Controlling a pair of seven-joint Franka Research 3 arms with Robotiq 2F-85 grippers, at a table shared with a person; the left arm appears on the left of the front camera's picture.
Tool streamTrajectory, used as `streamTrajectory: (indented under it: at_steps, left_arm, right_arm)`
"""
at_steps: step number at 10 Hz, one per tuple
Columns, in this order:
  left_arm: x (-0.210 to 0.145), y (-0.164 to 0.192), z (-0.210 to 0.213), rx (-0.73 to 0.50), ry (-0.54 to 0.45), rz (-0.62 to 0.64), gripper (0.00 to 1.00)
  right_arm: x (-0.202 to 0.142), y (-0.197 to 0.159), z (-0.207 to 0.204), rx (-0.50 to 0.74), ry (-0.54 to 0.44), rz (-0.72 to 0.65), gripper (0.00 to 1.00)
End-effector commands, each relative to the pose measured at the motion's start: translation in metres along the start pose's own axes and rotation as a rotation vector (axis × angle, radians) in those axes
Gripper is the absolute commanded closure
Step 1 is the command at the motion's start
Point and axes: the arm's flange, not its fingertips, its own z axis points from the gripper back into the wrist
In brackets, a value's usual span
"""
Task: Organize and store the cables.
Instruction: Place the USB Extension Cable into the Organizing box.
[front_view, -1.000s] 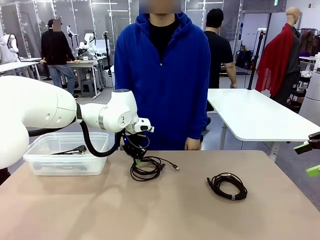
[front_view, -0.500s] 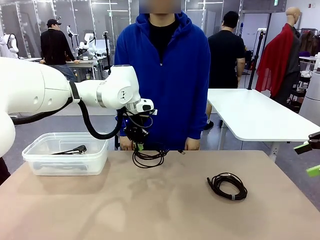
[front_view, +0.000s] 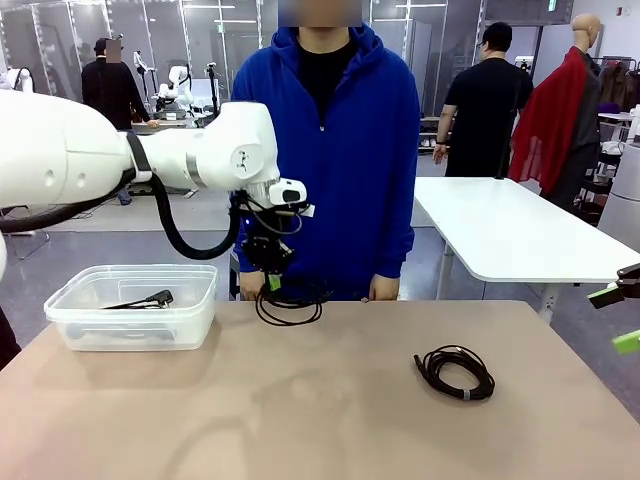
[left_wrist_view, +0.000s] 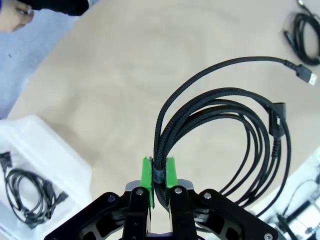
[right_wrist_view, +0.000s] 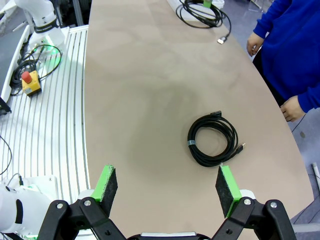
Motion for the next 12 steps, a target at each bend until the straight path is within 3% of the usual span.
streamTrajectory:
  at_steps: [1,6,10,12]
  left_arm:
    - [-0.039,0.007,0.023,0.039,0.037,-0.039,0.92]
    - [-0.124,0.075,0.059,0.087,0.076,0.008,0.92]
    - [-0.171,0.138,0.063,0.038,-0.008,0.203,0.92]
    - [-0.192,0.164,0.065,-0.003,-0.062,0.365,0.92]
  right_arm:
    - [-0.001,0.001,-0.001,0.000,-0.008,0.003,0.00]
    - [-0.001,0.001,-0.001,0.000,-0.008,0.003,0.00]
    - [-0.001,0.001,-0.001,0.000,-0.008,0.003,0.00]
    - [-0.001,0.001,-0.001,0.000,-0.008,0.003,0.00]
